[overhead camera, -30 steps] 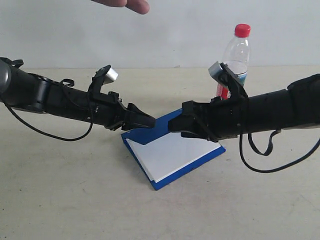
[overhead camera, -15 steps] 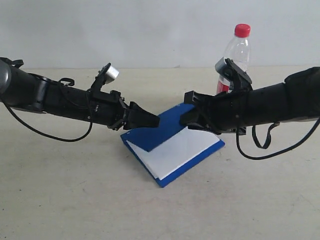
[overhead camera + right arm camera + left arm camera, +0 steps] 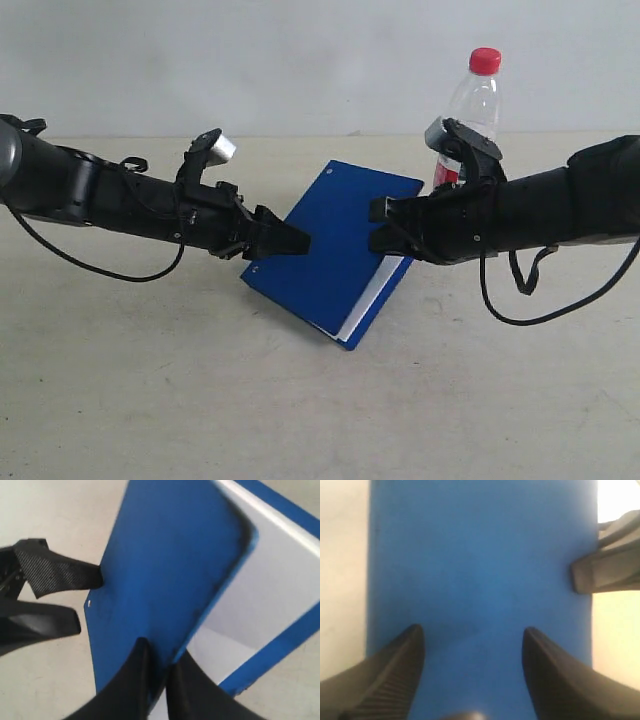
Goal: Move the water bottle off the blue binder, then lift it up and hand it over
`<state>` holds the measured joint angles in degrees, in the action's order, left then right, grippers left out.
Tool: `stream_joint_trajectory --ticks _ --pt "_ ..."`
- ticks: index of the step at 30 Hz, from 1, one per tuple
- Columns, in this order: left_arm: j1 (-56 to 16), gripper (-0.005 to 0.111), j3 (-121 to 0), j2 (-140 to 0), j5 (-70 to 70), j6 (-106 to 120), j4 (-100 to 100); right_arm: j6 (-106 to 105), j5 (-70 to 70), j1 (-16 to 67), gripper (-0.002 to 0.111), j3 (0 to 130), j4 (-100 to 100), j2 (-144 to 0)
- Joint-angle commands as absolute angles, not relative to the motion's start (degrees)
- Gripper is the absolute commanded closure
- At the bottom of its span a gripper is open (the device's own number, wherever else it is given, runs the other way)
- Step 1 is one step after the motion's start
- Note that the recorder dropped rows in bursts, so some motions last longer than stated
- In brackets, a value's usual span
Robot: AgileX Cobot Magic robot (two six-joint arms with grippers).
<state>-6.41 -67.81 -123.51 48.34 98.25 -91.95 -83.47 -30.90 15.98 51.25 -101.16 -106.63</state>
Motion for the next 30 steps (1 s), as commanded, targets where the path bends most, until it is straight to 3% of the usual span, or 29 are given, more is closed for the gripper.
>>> stream_joint_trajectory --ticks 1,9,16,30 --pt "-4.16 0.052 -68.24 -123.32 46.60 102.89 -97.05 -90.54 -28.28 15.86 0.108 51.45 -99.95 -106.65" --pt "1.42 0.052 -68.24 -123.32 53.89 110.66 -98.59 -95.24 -27.78 15.86 0.108 51.45 -99.70 -106.65" --pt "2.15 0.052 -68.24 -123.32 64.19 118.46 -93.27 -95.96 -29.32 15.86 0.108 51.45 -86.50 -106.65" --pt "2.15 0.052 -69.85 -123.32 60.29 122.14 -88.81 -112.05 -30.81 15.86 0.108 51.45 -71.09 -106.65"
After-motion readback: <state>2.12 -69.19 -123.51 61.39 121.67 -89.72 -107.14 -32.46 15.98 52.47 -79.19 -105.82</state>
